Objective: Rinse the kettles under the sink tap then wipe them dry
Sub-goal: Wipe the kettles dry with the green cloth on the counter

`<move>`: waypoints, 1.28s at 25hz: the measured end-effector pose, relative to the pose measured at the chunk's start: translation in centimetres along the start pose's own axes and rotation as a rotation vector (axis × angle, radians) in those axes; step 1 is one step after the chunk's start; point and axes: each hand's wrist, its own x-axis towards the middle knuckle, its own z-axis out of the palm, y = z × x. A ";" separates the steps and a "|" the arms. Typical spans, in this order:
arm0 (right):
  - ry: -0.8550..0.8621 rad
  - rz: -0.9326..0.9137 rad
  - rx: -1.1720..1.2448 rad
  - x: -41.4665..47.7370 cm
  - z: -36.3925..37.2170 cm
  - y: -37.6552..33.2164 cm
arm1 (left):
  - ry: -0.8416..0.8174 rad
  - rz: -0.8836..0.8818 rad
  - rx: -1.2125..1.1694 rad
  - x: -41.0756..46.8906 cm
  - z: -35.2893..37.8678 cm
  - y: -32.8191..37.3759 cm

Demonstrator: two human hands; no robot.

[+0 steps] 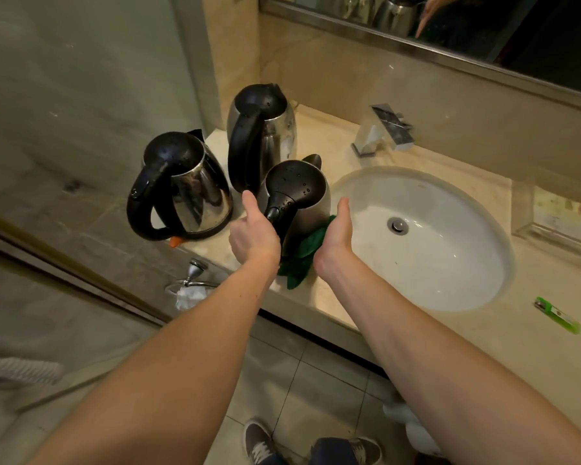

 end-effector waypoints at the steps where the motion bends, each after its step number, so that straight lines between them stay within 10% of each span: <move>1: 0.007 0.027 0.025 0.1 0.0 0.2 | -0.001 0.000 0.000 0.2 0.0 0.1; 32: 0.046 -0.125 -0.238 0.0 1.5 -5.3 | -0.039 0.004 0.087 3.7 -0.4 1.0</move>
